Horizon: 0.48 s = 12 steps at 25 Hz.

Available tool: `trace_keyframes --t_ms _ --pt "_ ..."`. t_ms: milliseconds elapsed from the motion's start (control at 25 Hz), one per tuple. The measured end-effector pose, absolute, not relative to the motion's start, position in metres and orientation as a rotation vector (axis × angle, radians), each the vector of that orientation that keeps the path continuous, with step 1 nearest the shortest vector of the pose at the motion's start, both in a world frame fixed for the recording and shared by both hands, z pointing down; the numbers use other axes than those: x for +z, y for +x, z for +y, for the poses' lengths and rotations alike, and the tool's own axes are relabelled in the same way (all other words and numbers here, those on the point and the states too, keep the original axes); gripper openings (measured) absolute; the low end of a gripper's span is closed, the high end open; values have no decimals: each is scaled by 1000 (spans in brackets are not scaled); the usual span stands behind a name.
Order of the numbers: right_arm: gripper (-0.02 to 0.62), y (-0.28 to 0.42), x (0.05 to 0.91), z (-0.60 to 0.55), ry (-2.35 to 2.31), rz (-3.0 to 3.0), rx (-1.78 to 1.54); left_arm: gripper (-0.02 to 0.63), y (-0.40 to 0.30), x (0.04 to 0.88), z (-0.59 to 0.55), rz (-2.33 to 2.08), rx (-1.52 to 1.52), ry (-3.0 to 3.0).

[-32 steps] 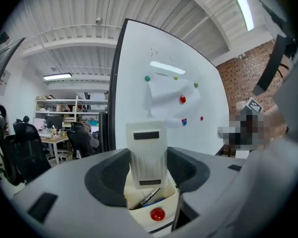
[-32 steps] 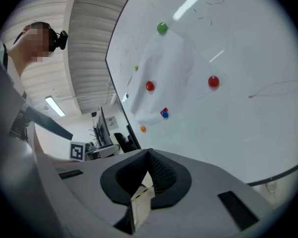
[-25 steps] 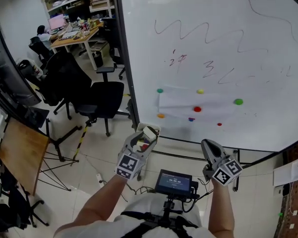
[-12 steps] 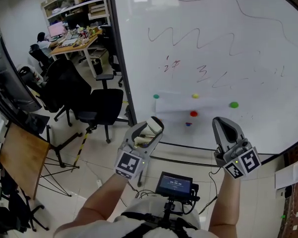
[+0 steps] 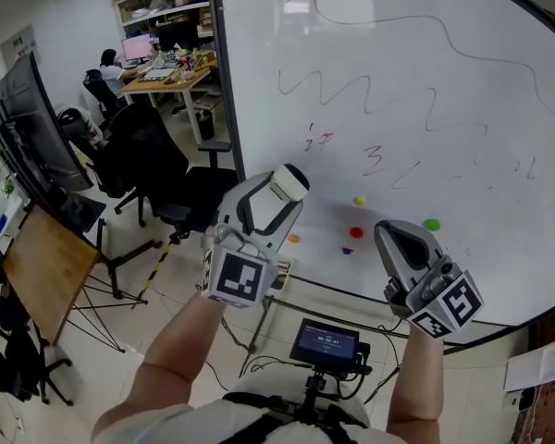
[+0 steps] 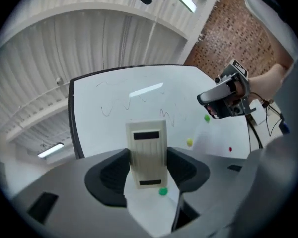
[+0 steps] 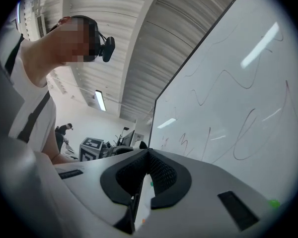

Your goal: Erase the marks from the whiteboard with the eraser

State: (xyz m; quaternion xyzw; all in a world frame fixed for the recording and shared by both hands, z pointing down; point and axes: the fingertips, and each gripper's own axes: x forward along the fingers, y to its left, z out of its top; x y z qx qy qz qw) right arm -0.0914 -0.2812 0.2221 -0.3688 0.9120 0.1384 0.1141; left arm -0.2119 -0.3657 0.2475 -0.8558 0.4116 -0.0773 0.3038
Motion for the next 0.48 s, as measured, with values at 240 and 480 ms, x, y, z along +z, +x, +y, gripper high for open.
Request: trace_keyframes --t_ms 240,480 --pt "2 -85 219 -278 -1020 2672 404 244 -206 210 -387 1173 -392 -2014" --pt "2 -72 223 -272 -1007 2679 396 239 -190 198 -399 1181 -387 -2089"
